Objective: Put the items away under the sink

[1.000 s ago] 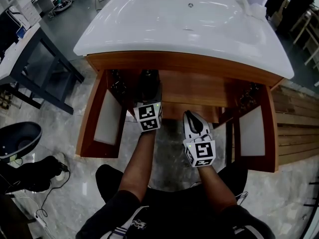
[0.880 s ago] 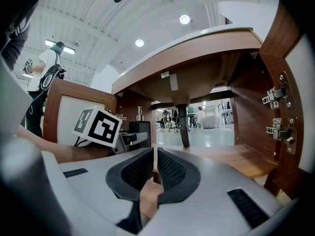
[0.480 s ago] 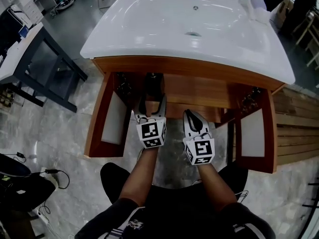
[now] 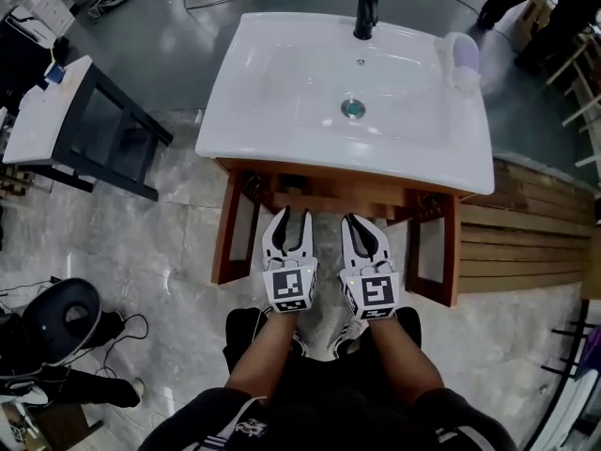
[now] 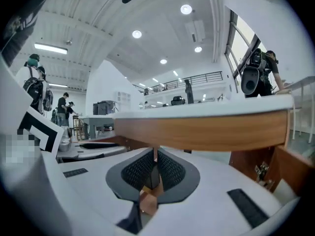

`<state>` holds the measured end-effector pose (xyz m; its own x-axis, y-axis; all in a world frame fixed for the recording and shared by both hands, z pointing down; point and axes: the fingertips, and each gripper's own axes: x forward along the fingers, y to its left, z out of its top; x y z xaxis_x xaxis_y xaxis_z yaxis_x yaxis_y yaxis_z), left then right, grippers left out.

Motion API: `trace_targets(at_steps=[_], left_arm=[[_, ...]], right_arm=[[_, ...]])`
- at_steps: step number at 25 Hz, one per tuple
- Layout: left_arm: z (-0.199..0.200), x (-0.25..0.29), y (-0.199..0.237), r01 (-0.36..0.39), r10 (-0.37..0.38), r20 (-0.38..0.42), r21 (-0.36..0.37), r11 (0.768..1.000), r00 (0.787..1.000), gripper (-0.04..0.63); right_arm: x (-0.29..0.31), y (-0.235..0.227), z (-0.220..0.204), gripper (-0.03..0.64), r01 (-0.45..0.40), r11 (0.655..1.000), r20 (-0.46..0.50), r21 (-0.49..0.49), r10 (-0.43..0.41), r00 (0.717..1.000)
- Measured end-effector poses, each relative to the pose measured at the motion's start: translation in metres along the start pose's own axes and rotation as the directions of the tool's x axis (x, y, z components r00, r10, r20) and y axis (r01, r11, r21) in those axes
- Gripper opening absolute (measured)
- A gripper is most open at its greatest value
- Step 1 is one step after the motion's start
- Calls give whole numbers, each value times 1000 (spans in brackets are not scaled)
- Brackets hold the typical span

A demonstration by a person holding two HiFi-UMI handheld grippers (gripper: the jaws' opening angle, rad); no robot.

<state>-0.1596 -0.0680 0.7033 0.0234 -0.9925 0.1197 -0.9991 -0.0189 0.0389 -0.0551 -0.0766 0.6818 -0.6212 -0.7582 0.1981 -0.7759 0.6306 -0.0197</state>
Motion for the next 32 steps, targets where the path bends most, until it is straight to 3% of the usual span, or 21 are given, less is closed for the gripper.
trace_targets(at_steps=[5,12,18,25,32], left_arm=[[100,-33,-12,65,-65,-26,22,998,998,13],[229,-71,-40,192,-190,-36,66,979,981,7],[304,-91,-67,282,-283,57,29,959,957,8],[346,-99,-85,279,-288,97,103,955,953,8],[353,-95,-109,279,-291,93,118,953,952,8]], right_arm=[[-39,16,94,25,-10,999,-18,33,11,1000],[-82,37,231,25,-37,999,19,-21,38,999],[-110,28,301,25,-1,999,101,-44,5,995],[-144,10,344,24,18,996,156,-88,-4,988],[-160,-23,353,25,47,995,170,-90,-31,985]])
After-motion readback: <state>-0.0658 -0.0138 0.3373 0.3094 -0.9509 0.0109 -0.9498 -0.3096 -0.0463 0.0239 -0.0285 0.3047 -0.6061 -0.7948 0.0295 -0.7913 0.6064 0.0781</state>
